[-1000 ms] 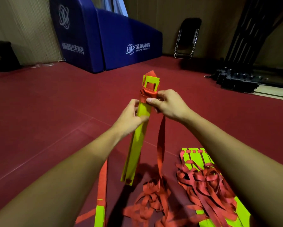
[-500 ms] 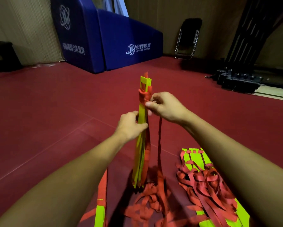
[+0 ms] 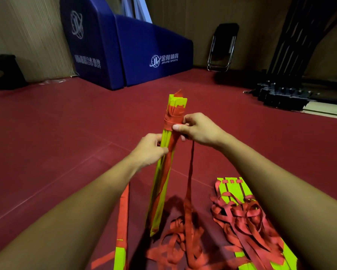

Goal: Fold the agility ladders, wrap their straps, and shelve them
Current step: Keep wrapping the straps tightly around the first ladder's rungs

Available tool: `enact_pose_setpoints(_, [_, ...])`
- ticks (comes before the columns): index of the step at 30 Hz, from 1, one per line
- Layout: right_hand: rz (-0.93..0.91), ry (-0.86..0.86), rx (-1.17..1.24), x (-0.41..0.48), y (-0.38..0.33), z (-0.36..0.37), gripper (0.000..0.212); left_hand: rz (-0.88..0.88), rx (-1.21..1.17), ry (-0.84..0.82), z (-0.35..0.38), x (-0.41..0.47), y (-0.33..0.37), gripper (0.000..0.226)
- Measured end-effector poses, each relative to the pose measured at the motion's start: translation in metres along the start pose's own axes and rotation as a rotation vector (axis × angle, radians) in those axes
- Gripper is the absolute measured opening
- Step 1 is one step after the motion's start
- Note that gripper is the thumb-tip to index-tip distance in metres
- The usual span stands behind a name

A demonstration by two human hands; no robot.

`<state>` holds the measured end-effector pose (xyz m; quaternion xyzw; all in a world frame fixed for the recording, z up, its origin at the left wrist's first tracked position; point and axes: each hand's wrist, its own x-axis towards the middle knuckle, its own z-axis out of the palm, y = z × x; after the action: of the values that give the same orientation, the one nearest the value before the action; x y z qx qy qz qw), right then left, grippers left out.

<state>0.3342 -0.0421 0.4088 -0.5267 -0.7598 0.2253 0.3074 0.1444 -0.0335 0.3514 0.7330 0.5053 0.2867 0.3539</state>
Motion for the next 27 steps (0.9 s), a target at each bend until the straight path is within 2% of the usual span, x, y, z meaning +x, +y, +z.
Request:
enact_pose_setpoints(2, [0.006,-0.011,0.03,-0.002,0.003,0.001,0.031,0.02,-0.078,-0.014,0.001,-0.002,0.002,0.038])
enact_pose_setpoints(4, [-0.001,0.047,0.13,-0.004,0.002,0.005,0.027,0.001,-0.211,0.0,0.002,-0.004,0.007,0.034])
enact_pose_setpoints(5, [-0.001,0.1,0.176,-0.004,0.0,0.008,0.027,-0.014,-0.26,0.007,0.002,-0.005,0.01,0.036])
enact_pose_setpoints(7, [0.012,0.195,0.217,-0.004,-0.005,0.012,0.031,-0.026,-0.273,0.013,0.005,-0.004,0.014,0.055])
enact_pose_setpoints(10, [0.065,0.274,0.196,-0.002,-0.012,0.017,0.036,-0.022,0.054,0.098,0.013,-0.007,0.016,0.068])
enact_pose_setpoints(13, [0.124,0.329,0.205,-0.005,-0.016,0.017,0.037,-0.046,0.385,0.227,0.022,-0.011,0.014,0.056])
enact_pose_setpoints(17, [0.17,0.373,0.152,-0.005,-0.017,0.016,0.038,-0.09,0.345,0.315,0.025,-0.009,0.02,0.044])
enact_pose_setpoints(20, [0.114,0.228,0.142,-0.006,-0.017,0.011,0.032,-0.065,0.241,0.299,0.019,-0.007,0.021,0.036])
enact_pose_setpoints(23, [0.077,0.062,0.296,-0.011,-0.018,0.005,0.014,-0.02,0.139,0.239,0.013,-0.008,0.015,0.02])
enact_pose_setpoints(25, [0.075,0.042,0.367,-0.012,-0.018,0.002,0.02,0.026,0.117,0.188,0.014,-0.011,0.018,0.016])
enact_pose_setpoints(27, [0.049,0.025,0.377,-0.011,-0.016,0.001,0.028,0.102,0.083,0.155,0.016,-0.013,0.022,0.029])
